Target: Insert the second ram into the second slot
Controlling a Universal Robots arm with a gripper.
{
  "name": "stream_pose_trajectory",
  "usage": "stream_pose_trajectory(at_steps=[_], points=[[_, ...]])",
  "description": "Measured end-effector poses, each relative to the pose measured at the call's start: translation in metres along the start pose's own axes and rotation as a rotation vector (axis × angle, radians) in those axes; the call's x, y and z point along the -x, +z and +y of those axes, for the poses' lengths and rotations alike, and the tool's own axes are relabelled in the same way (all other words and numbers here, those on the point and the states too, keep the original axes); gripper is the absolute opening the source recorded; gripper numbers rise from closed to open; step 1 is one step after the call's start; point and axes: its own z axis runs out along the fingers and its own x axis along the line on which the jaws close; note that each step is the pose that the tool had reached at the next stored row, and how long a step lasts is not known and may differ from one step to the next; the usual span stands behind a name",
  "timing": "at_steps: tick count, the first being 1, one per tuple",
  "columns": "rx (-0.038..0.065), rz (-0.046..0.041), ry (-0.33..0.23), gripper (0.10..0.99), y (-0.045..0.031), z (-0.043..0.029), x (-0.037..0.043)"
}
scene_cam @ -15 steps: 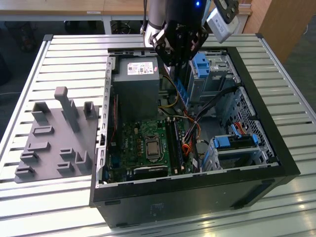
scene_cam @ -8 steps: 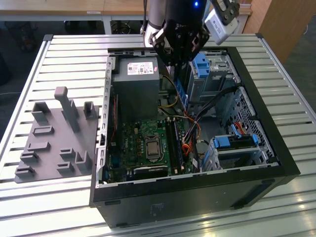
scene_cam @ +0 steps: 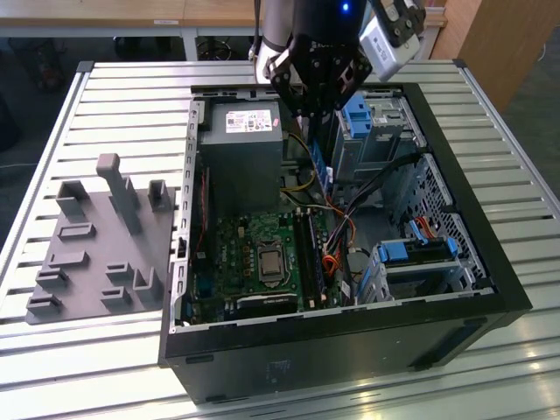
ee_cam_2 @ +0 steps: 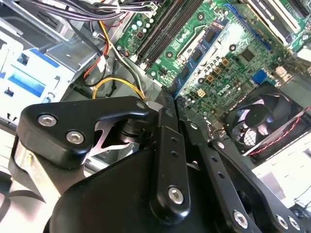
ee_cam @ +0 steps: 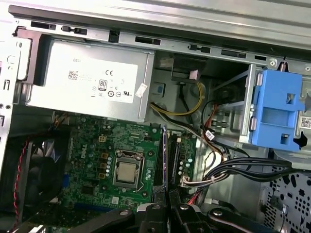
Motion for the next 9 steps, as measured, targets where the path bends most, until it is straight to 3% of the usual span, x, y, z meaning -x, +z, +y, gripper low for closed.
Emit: stream_pose_trajectory(at_steps=[9], points=[[-0.001, -0.0012, 0.07, 0.137, 0.0001, 0.0, 0.0]])
